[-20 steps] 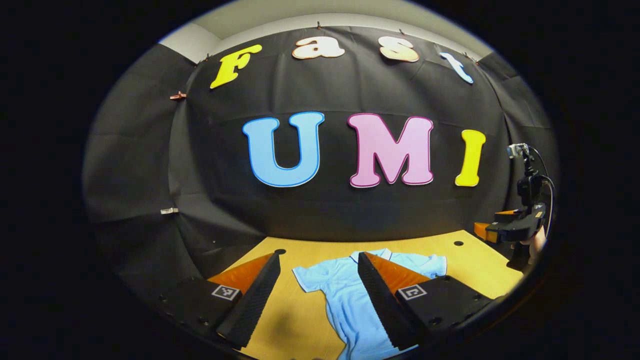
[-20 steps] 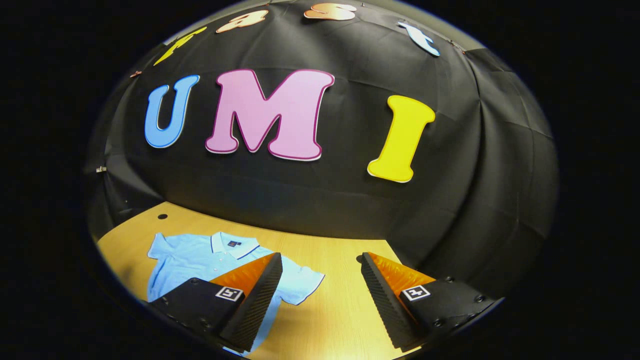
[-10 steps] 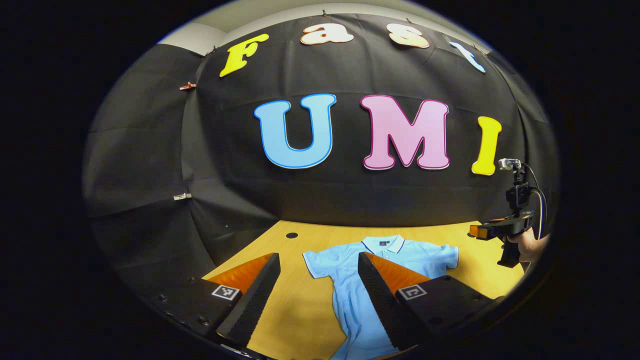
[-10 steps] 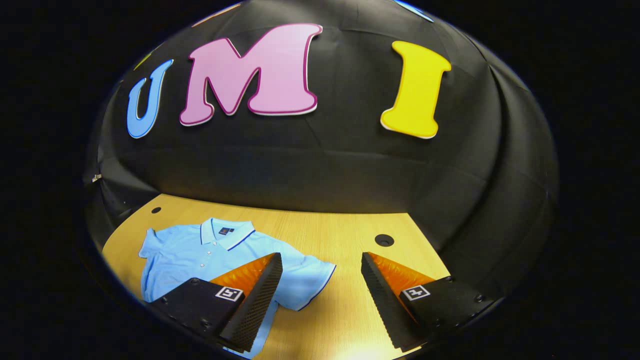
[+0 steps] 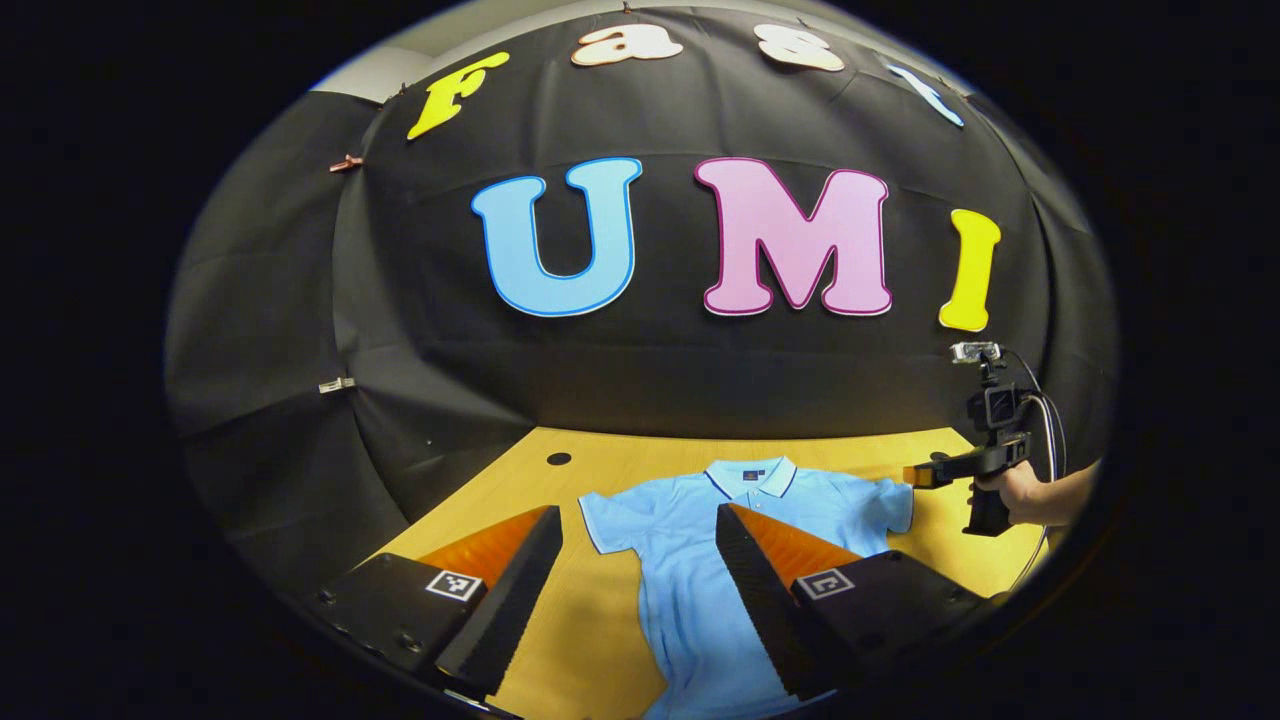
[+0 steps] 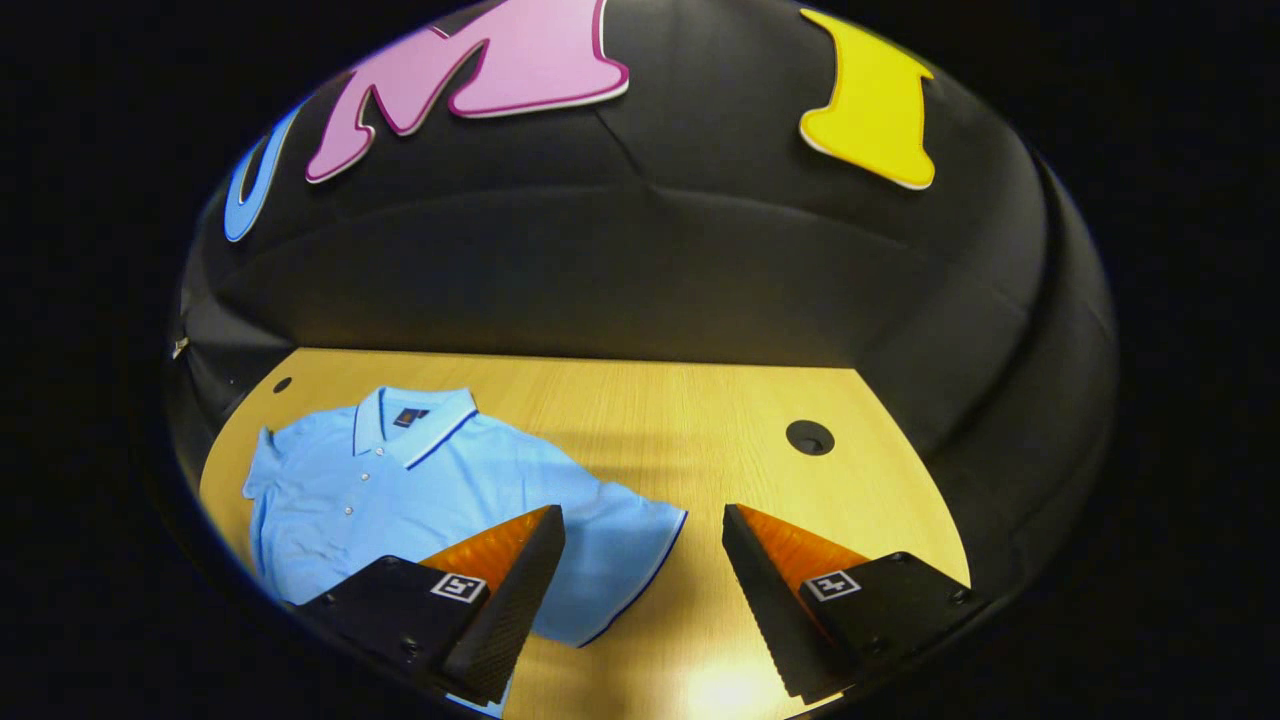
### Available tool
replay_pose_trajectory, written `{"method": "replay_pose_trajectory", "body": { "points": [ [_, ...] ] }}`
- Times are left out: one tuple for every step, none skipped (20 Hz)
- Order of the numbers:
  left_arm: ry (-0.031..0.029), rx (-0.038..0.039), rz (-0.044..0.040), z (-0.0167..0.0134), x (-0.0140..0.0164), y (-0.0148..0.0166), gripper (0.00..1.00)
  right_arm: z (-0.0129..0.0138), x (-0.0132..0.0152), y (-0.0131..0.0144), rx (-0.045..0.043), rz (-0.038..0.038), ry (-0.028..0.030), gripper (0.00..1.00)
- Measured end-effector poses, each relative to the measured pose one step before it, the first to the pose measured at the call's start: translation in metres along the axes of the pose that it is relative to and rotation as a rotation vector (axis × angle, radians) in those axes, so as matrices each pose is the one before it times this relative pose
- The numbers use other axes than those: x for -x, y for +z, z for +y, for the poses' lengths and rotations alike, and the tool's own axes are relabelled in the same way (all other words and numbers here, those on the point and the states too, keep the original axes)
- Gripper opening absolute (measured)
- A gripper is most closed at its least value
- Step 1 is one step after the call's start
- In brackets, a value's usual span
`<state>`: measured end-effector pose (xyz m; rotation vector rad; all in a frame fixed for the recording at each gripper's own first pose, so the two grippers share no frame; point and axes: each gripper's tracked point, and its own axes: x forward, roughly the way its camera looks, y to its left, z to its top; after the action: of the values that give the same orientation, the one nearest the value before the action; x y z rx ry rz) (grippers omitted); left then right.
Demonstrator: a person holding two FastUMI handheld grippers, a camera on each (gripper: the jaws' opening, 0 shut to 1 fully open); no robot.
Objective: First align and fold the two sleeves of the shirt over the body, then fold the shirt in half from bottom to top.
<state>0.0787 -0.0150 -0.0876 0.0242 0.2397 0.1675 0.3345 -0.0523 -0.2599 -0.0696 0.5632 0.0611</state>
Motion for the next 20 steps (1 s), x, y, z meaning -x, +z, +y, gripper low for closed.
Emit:
{"method": "replay_pose_trajectory", "body": {
  "points": [
    [-0.00080, 0.00462, 0.00602, -0.00181, -0.00256, -0.00009, 0.98, -0.00193, -0.00975, -0.00398, -0.00190, 0.01606, -0.00443, 0.99],
    [0.00224, 0.00860, 0.01529, 0.00034, -0.00299, -0.00283, 0.98, -0.00091, -0.00823, -0.00329, -0.00841, 0.01746, 0.00163, 0.99],
    [0.00527, 0.01232, 0.00924, 0.00076, -0.00128, -0.00246, 0.98, 0.00051, -0.00690, -0.00433, -0.01321, 0.01795, 0.00523, 0.99],
    [0.00780, 0.01070, 0.00083, 0.00259, -0.00032, 0.00207, 0.98, -0.00020, -0.00644, -0.00479, -0.00947, 0.01861, 0.00121, 0.99],
    [0.00867, 0.00600, 0.00317, 0.00269, -0.00007, -0.00099, 0.98, -0.00075, -0.00892, -0.00626, -0.00467, 0.01797, -0.00182, 0.99],
    [0.00948, 0.00299, 0.00803, 0.00273, -0.00021, -0.00130, 0.98, 0.00021, -0.00552, -0.00484, -0.00291, 0.01601, -0.00268, 0.99],
    [0.00923, 0.00266, 0.00870, 0.00325, -0.00039, -0.00384, 0.98, -0.00061, -0.00501, -0.00399, -0.00279, 0.01312, -0.00250, 0.99],
    [0.00992, 0.00255, 0.00424, 0.00343, -0.00070, 0.00020, 0.98, -0.00092, -0.00399, -0.00274, -0.00074, 0.01000, -0.00441, 0.99],
    [0.00939, 0.00130, 0.00269, 0.00315, -0.00148, -0.00011, 0.98, -0.00191, -0.00314, -0.00303, 0.00593, 0.00376, -0.01089, 0.99],
    [0.00637, -0.00095, 0.00446, 0.00194, -0.00096, -0.00027, 0.98, -0.00063, -0.00211, -0.00049, 0.00981, -0.00108, -0.00159, 0.99],
    [0.00298, -0.00298, 0.00375, 0.00083, -0.00075, -0.00210, 0.98, 0.00166, -0.00174, 0.00280, 0.00260, -0.01347, 0.00084, 0.99],
    [0.00384, -0.00298, 0.00385, 0.00211, -0.00083, -0.00041, 0.98, 0.00167, -0.00170, 0.00085, 0.00537, -0.00310, 0.00448, 0.99],
    [0.00345, 0.00020, 0.00478, 0.00104, -0.00036, -0.00231, 0.98, 0.00615, 0.00037, 0.00017, -0.00399, -0.00350, 0.02093, 0.97],
    [0.00316, 0.00166, 0.00607, 0.00068, -0.00082, -0.00189, 0.98, 0.00590, -0.00068, -0.00060, -0.00923, 0.00554, 0.02050, 0.92],
    [0.00223, 0.00269, 0.00737, 0.00013, -0.00090, -0.00280, 0.98, 0.00136, -0.00082, 0.00091, 0.00443, -0.00757, 0.00155, 0.73],
    [0.00119, 0.00144, 0.00525, 0.00008, -0.00054, -0.00129, 0.98, 0.00431, -0.00408, -0.00088, 0.00254, 0.00023, 0.01119, 0.64],
    [0.00041, 0.00138, 0.00469, -0.00093, -0.00129, -0.00119, 0.98, 0.00383, 0.00226, 0.00098, 0.00575, -0.00278, 0.00100, 0.30],
    [0.00182, 0.00795, 0.00764, -0.00027, -0.00114, 0.00018, 0.98, 0.00405, 0.00016, 0.00061, 0.00669, 0.00058, 0.00704, 0.27],
    [0.00006, 0.01406, -0.00134, -0.00086, 0.00086, 0.00088, 0.98, -0.00053, -0.00019, 0.00043, 0.01510, -0.00192, -0.01089, 0.11],
    [-0.00370, 0.01357, -0.00765, -0.00164, 0.00130, 0.00459, 0.99, 0.00282, 0.00081, 0.00096, 0.01569, 0.00137, 0.00678, 0.09]
  ]
}}
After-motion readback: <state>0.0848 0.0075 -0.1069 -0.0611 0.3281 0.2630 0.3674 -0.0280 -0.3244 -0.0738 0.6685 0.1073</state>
